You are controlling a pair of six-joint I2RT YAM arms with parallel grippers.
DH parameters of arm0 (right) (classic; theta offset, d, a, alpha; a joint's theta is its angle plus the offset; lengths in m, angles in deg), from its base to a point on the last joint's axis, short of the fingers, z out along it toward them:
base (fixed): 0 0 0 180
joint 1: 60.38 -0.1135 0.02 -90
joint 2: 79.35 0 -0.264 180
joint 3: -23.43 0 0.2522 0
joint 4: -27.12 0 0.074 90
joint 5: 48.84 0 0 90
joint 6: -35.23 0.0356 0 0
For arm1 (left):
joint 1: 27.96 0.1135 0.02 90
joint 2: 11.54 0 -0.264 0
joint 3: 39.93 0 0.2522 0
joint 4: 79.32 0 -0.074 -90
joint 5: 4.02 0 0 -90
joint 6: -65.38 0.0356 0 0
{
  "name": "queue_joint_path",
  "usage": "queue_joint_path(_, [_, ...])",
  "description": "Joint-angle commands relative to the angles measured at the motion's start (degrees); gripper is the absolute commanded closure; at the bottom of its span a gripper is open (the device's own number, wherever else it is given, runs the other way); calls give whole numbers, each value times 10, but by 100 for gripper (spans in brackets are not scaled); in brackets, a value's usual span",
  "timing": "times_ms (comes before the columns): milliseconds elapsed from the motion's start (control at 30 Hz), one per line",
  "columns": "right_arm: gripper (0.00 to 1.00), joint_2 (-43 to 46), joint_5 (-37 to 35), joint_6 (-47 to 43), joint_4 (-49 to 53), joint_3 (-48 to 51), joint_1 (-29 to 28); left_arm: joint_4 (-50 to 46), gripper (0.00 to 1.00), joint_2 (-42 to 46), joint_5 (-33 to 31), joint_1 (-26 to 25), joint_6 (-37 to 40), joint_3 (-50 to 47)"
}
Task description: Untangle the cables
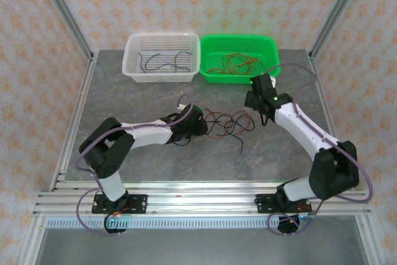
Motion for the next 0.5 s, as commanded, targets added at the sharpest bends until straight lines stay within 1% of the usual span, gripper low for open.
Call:
queue_joint_path(0, [40,42,19,40,-42,42,-10,3,53,-19,-17,1,22,26])
queue_joint_path(100, [40,68,26,56,-51,76,-12,9,59,-35,-9,1,24,34])
queue_joint_path(233, [41,92,26,66,-64,112,-12,18,71,-40,-11,1,22,31])
queue_joint_path(300, [41,100,29,70,-73,129,-12,20,81,-37,-18,0,23,30])
queue_joint_path(367, [41,105,45,75,-82,146,-12,18,96,-32,-26,0,27,31])
queue_joint_path(400, [41,108,54,78,-89,153,-12,17,100,-29,-30,0,28,31])
queue_joint_path(467, [41,110,77,83,-104,166,-12,14,100,-16,-36,0,30,31])
